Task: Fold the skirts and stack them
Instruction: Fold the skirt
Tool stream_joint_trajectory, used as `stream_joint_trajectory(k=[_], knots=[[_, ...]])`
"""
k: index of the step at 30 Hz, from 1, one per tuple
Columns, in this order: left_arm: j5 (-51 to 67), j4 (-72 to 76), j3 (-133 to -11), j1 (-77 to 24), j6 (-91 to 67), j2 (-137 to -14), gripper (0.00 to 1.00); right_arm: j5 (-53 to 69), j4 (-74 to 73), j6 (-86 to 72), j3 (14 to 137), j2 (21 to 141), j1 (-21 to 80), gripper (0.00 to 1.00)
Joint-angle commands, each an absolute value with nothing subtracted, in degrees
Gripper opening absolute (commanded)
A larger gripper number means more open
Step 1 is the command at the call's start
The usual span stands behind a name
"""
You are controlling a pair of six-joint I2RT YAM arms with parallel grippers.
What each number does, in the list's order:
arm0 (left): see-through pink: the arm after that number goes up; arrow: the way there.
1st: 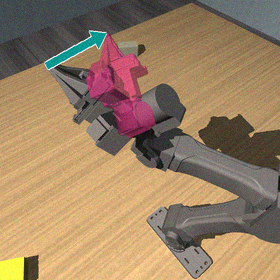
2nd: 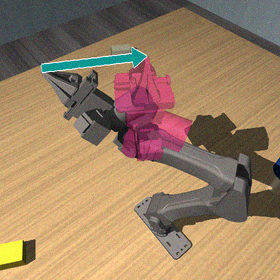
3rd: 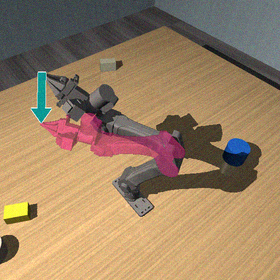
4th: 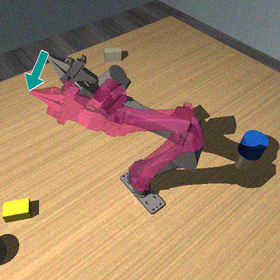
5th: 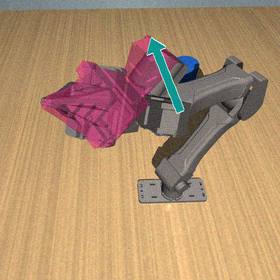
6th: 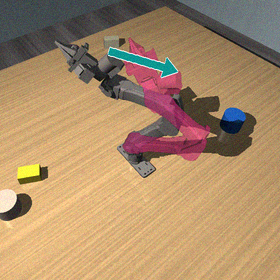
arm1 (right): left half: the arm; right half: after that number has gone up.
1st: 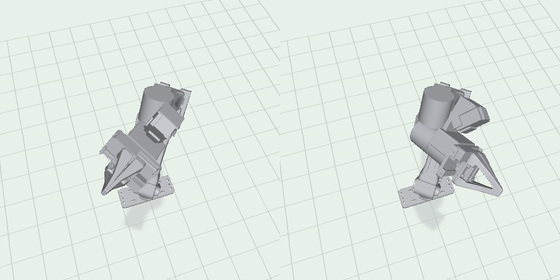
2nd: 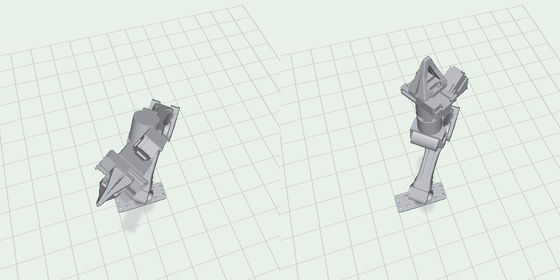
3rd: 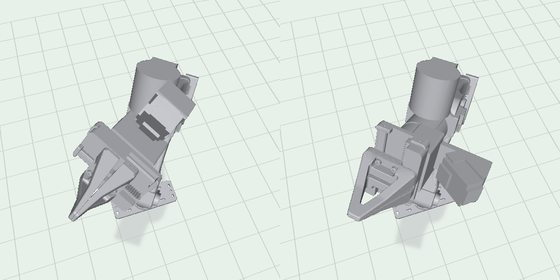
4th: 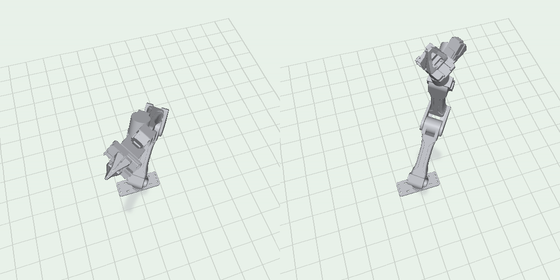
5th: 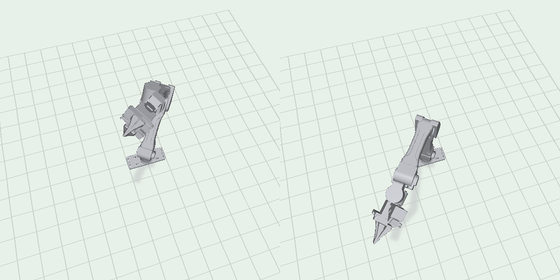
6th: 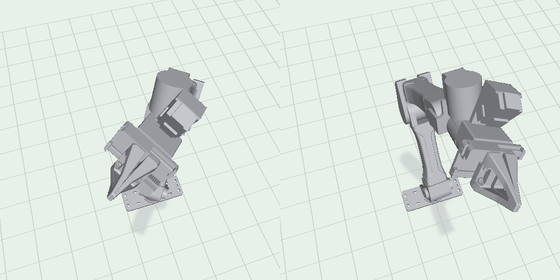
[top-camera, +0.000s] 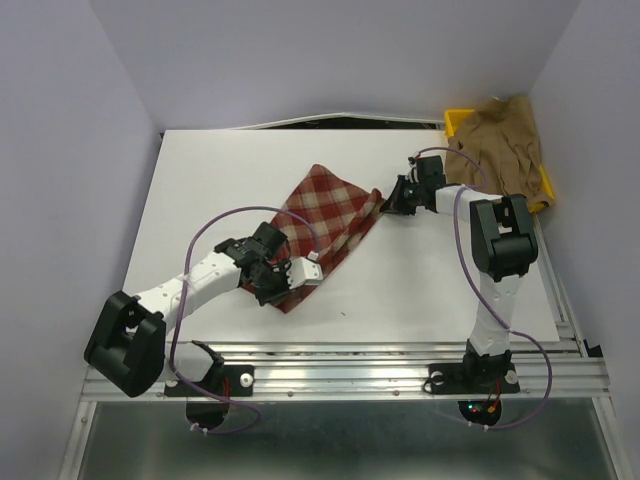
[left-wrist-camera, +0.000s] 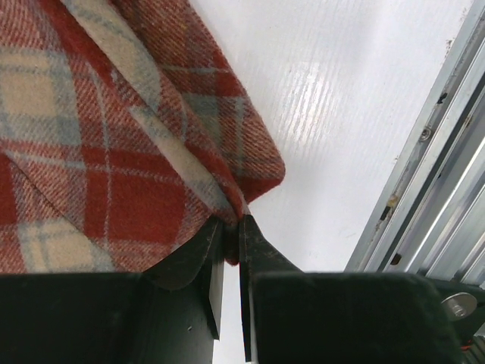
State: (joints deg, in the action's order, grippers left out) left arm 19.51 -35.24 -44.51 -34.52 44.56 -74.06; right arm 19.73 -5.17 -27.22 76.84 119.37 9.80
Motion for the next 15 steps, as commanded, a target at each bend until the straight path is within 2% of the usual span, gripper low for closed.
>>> stream_joint_trajectory(k=[1,2,7,11,13,14,15], knots=[[22.2,-38.7,-46.6,-35.9,43.6,-73.7,0.06,16.8,-7.1,-25.3,78.8,121.6,8.8,0.01],[22.4,-38.0,-47.4,-36.5,43.2,-74.2,0.11,17.8,-7.2,-25.2,79.0,121.8,8.8,0.01],[22.7,-34.6,-50.1,-39.5,39.8,-77.2,0.16,20.7,-7.6,-25.0,80.5,123.0,8.8,0.01],[23.5,-31.6,-53.2,-42.7,37.3,-82.3,0.35,22.8,-9.0,-23.6,84.1,124.4,8.8,0.02],[23.8,-30.7,-54.1,-43.2,36.4,-83.8,0.43,22.5,-10.6,-22.4,86.3,124.6,8.8,0.10],[24.8,-29.8,-55.3,-43.2,35.2,-84.9,0.50,22.0,-11.4,-21.3,88.1,124.2,8.8,0.21],[25.3,-29.3,-55.9,-43.2,34.5,-85.3,0.51,21.5,-12.2,-20.7,89.0,123.8,8.8,0.27]])
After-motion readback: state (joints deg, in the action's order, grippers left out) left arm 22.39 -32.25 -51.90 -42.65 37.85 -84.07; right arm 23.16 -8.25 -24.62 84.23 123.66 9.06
